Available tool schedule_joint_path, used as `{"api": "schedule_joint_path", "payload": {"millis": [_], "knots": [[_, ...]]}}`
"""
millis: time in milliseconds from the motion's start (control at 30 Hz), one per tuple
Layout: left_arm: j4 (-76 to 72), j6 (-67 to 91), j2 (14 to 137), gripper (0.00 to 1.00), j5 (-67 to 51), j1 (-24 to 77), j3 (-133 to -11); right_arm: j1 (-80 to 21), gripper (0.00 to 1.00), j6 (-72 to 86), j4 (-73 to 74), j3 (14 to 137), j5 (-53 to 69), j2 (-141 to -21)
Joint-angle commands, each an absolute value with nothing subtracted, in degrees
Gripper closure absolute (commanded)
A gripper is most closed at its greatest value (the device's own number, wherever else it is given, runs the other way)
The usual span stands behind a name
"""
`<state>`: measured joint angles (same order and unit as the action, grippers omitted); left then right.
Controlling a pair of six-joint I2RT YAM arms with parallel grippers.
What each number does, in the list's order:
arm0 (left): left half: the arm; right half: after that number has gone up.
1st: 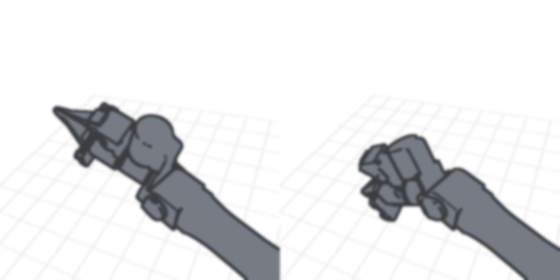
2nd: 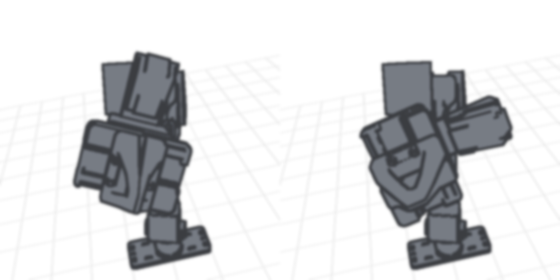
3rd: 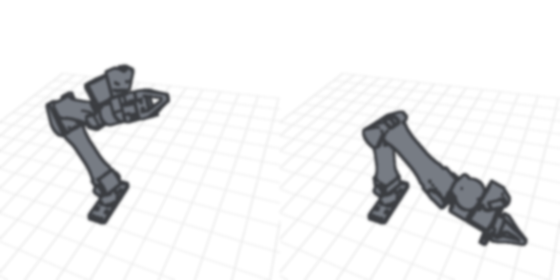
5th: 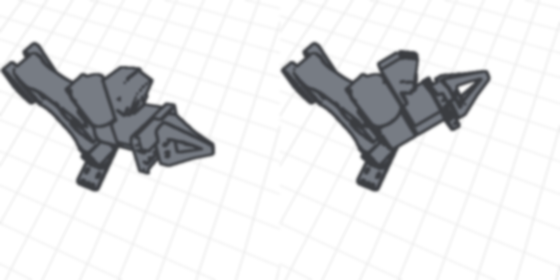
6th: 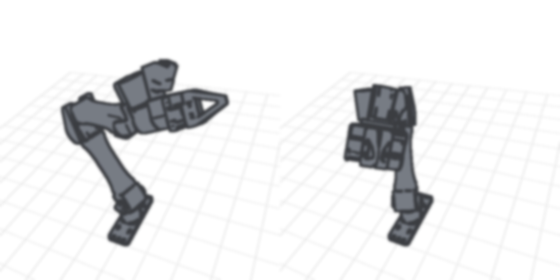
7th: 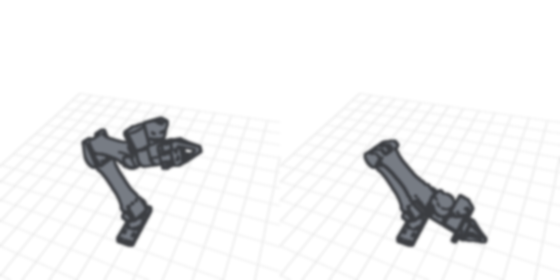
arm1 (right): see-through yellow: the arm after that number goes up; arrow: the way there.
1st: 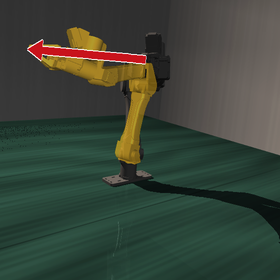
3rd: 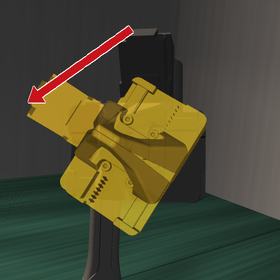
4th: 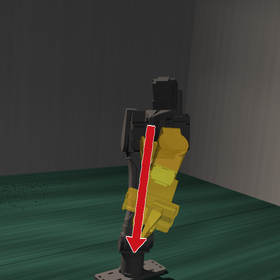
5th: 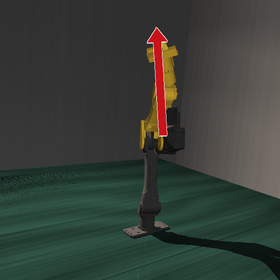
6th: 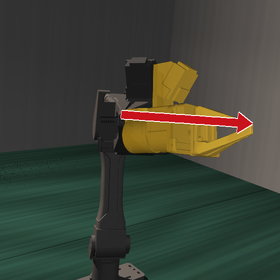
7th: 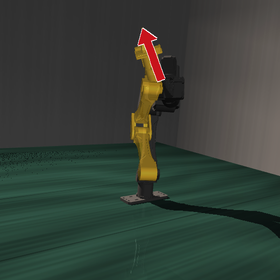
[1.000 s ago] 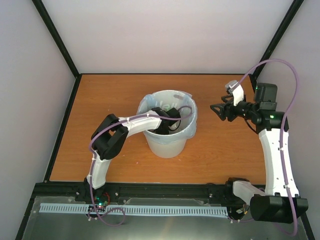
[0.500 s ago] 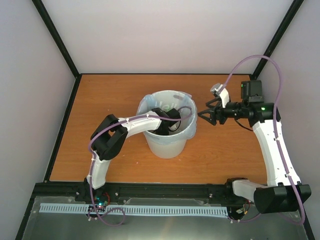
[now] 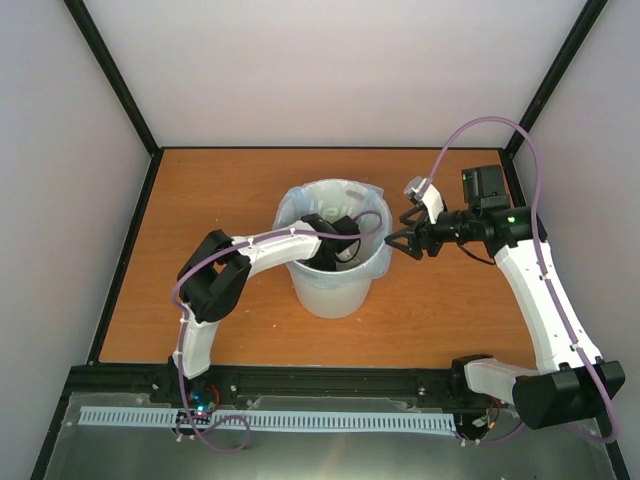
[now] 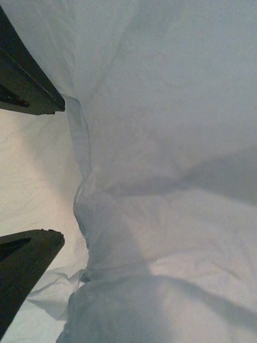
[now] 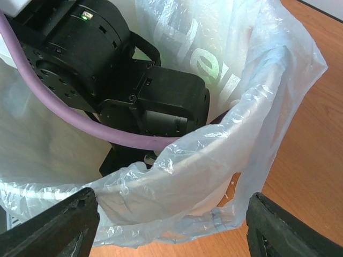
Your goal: Put the trash bags into the trash bin
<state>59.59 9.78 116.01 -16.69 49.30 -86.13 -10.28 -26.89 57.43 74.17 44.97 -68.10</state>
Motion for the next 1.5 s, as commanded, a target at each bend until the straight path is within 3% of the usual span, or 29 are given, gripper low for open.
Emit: {"api": "schedule_joint_path", "payload": {"millis": [0,1467], "knots": [[62.71,9.91,116.44,0.4,-17.58,50.09,-88.98,-11.48,0.25,-26.79,56.67,72.81,43.49,-68.24],[64.45,11.99,105.28,0.43,-16.47,50.09,-96.49,-12.64,0.25,-27.58,56.07,70.15,43.59,-67.72]]}}
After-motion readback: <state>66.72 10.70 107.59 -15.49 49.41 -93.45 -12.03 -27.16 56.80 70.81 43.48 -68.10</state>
